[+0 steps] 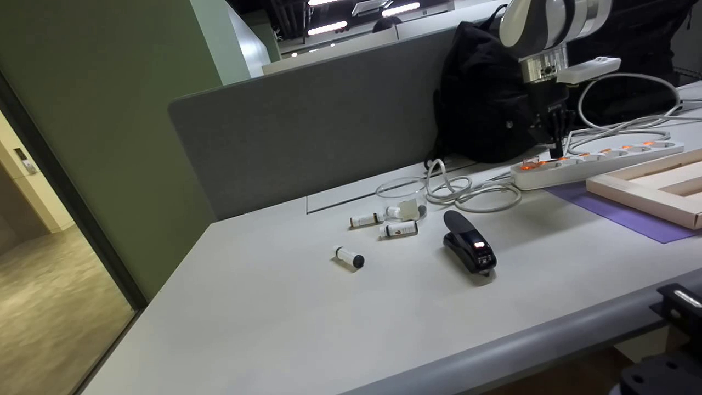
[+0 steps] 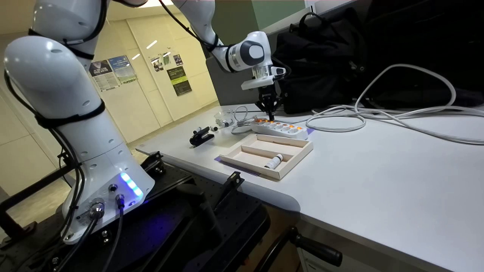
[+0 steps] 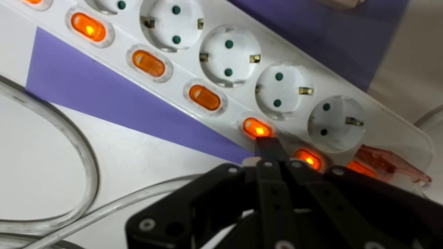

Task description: Turn off the switch on the third from the left on the adapter

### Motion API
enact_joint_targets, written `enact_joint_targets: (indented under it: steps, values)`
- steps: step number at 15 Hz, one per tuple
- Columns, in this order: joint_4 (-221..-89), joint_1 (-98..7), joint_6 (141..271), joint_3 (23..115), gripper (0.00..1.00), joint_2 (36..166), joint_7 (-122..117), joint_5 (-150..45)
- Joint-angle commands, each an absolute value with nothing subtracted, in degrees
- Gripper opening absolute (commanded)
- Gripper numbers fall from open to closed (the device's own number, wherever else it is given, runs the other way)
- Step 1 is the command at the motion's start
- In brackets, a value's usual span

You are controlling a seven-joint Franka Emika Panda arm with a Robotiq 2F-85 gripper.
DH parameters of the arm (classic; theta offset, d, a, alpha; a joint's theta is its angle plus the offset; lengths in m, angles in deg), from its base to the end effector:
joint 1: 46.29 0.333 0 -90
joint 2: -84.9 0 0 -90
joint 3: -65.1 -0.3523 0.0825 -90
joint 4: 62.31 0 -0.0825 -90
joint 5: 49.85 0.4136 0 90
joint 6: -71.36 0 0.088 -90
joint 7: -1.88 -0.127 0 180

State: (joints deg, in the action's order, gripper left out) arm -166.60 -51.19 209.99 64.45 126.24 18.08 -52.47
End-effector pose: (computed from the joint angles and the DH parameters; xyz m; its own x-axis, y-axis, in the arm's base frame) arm 0.6662 -0.0506 0.1115 0.9632 0.2392 -0.1223 0.2390 -0.9709 -0.0164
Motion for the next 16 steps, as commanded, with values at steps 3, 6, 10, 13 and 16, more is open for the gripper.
enact_joint_targets:
  steps: [3, 6, 10, 13, 16]
  values:
    - [-167.94, -49.57, 209.65, 65.88, 0.00, 126.42, 14.60, -54.66]
    - [-171.34, -49.53, 213.40, 65.80, 0.00, 125.82, 13.69, -54.23]
    - [-177.94, -50.92, 223.09, 65.10, 0.00, 124.36, 13.79, -52.81]
    - [-178.96, -51.92, 226.10, 64.33, 0.00, 122.41, 15.02, -52.13]
    - [-178.10, -51.59, 224.76, 64.76, 0.00, 119.35, 15.10, -52.94]
